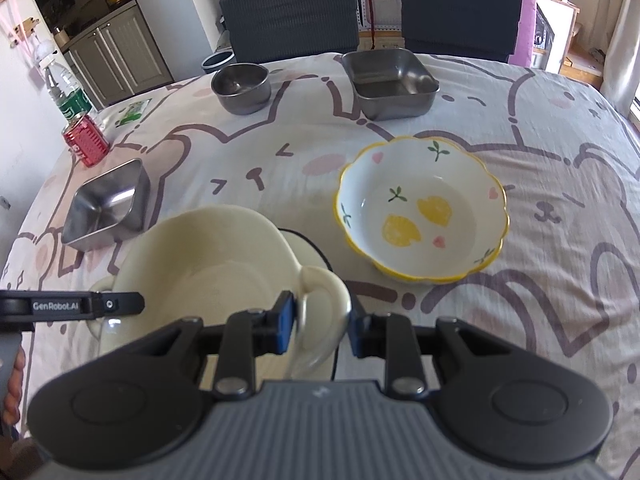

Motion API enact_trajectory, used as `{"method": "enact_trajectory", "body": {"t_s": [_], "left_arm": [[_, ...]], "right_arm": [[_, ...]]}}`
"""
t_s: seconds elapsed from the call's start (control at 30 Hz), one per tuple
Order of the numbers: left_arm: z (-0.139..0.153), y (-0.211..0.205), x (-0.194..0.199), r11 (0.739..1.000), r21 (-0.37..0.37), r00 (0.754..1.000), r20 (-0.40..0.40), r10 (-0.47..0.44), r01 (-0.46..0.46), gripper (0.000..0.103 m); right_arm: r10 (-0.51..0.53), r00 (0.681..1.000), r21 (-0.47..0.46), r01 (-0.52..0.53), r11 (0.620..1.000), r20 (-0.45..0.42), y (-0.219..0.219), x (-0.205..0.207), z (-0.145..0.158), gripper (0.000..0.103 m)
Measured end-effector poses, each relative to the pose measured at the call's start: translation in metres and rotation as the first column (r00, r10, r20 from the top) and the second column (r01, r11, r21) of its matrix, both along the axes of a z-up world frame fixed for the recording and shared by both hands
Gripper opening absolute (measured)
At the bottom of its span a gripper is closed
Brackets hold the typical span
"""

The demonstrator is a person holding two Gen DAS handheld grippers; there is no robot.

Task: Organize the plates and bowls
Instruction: 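Carry the cream bowl by its handles with both tools across the table, then lower the cream bowl onto the table and open both tools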

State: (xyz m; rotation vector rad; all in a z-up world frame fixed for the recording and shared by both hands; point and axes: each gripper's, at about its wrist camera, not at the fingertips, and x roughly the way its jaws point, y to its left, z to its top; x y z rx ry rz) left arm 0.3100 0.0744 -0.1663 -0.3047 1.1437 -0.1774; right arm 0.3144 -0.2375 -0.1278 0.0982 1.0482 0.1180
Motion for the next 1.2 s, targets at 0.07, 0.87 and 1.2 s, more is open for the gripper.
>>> {"method": "enact_trajectory", "body": {"t_s": [0.07,0.87,1.2], "left_arm": [[-0.0010,-0.0012,0.0004,1.000,0.012,1.000,-0.003,-0.003,0.003,0.033],[-0.0027,-0.0074,-0.0013,0.996,0.071,0.998,0.019,-0.058,0.057,0.038],[-0.0021,-0.0084,-0.0030,0.994,0.081,0.996,0.027,-0.081,0.079,0.040]], "right_arm": [[0.003,1.000,-0.002,-0.003,1.000,-0.001,0.0000,0.0003,-0.0003,0.032],[0.104,0.995,-0.062,-0.104,0.993,0.000,0.0072,-0.0053,0.0014,0.032],[0.095,0.995,-0.035,-0.097,0.995,-0.042,0.0013,-0.0047,-0.0038,0.032]]}}
